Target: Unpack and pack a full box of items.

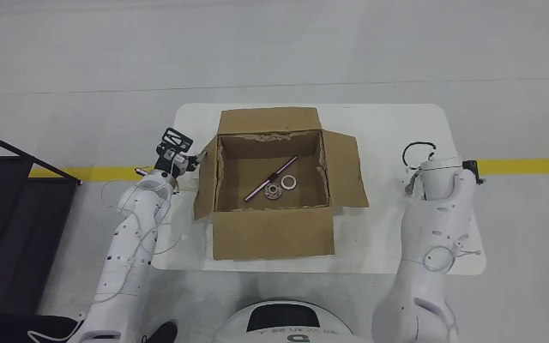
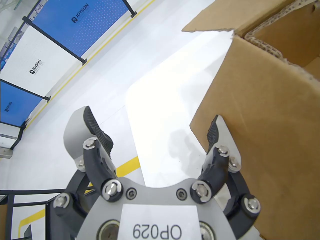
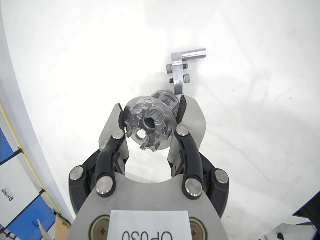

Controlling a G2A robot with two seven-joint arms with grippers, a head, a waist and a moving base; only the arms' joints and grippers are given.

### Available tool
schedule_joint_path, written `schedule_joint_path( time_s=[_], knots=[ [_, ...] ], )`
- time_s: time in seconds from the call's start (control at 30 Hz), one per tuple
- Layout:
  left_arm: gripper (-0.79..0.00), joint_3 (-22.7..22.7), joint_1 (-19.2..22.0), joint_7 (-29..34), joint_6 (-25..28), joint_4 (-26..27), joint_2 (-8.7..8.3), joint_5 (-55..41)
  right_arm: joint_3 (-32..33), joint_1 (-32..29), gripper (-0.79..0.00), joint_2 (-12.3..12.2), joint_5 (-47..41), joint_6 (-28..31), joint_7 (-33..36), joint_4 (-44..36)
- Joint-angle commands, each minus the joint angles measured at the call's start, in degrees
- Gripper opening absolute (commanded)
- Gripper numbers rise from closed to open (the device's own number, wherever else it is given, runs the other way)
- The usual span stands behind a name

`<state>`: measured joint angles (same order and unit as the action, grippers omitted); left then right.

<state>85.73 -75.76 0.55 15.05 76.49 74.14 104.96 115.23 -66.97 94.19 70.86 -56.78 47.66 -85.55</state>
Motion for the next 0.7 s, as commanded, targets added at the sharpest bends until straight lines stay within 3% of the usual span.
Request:
schedule_joint_path(
  time_s=[0.0,0.23,0.47,0.67],
  knots=[
    [0.0,0.0,0.0,0.0,0.0,0.0,0.0,0.0,0.3,-2.2,-0.785,0.2,-3.0,1.5,1.3,-5.0],
    [0.0,0.0,0.0,0.0,0.0,0.0,0.0,0.0,0.5,-14.8,-0.785,1.5,-25.8,9.7,9.5,-28.3],
    [0.0,0.0,0.0,0.0,0.0,0.0,0.0,0.0,-1.1,-22.0,-0.785,1.7,-44.8,13.2,13.0,-37.6],
    [0.0,0.0,0.0,0.0,0.0,0.0,0.0,0.0,-3.5,-24.6,-0.785,1.4,-51.3,12.3,12.1,-40.0]
  ],
)
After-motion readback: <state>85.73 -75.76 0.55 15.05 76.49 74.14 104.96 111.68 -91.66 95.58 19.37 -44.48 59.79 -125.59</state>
